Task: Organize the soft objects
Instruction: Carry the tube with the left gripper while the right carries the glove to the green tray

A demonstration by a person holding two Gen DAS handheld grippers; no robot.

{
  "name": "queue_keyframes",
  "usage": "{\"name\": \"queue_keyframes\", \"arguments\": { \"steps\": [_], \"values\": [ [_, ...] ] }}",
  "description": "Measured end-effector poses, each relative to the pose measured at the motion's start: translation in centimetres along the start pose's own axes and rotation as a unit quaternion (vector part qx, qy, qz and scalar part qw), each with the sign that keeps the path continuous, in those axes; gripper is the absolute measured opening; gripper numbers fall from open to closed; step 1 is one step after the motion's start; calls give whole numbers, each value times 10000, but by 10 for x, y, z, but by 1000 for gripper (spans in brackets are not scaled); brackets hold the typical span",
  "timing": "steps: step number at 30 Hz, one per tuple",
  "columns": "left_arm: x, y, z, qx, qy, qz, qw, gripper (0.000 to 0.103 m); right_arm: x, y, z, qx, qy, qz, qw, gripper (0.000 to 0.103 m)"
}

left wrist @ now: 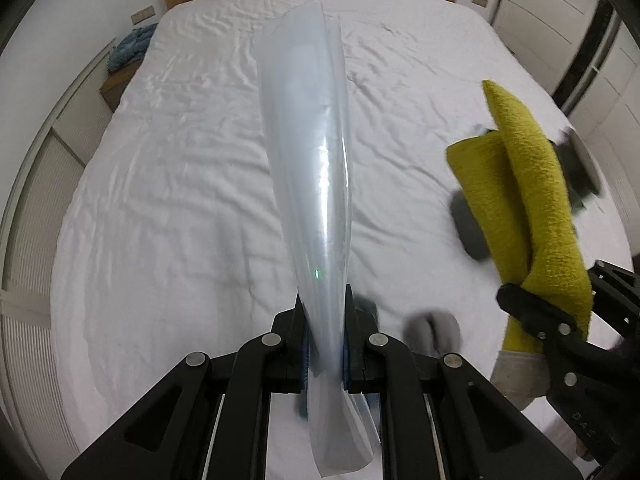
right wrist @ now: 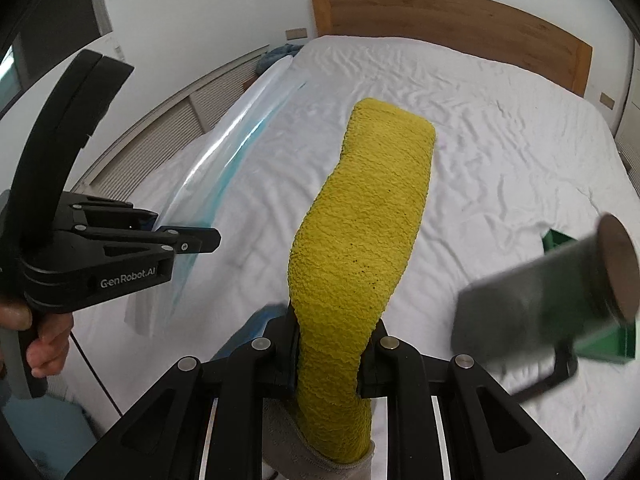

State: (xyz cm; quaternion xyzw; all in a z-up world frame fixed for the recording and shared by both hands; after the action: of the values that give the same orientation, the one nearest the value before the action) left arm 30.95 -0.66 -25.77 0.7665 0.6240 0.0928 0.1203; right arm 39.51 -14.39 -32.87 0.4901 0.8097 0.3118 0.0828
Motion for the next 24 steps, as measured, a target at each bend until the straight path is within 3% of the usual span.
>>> {"name": "queue_keyframes", "arguments": {
  "steps": [8,12,17,20,24],
  "values": [
    [-27,-56,-8,570,-282,491,9968,9,31,-80,-52,644,96,158,9978,18],
    [-57,-96,-1,1038,-477,1019,9882,9,25,-134,-69,1081,48,443,9931,18],
    [-116,-141,14,1540,-693,1932,9665,10,-5,-201,-99,1547,-179,987,9829,18],
    [-164,-159,28,1774,-875,2455,9490,10,-39,-241,-119,1806,-388,1353,9734,18],
    [-235,-164,44,1808,-1098,3005,9300,10,-105,-292,-151,2038,-757,1894,9575,18]
  ]
}}
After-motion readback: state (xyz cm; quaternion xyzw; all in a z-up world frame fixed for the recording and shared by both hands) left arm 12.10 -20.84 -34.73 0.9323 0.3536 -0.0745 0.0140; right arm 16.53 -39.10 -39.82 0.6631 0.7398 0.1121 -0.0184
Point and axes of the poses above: each gripper's, at about its wrist camera, not at the fingertips, and z roughly the way its jaws point, x to its left, y to its top, the point moved 5 cm from there along z, roughly the way its jaws point, and after that the axes turned 5 degrees about x, right-handed, at the moved point
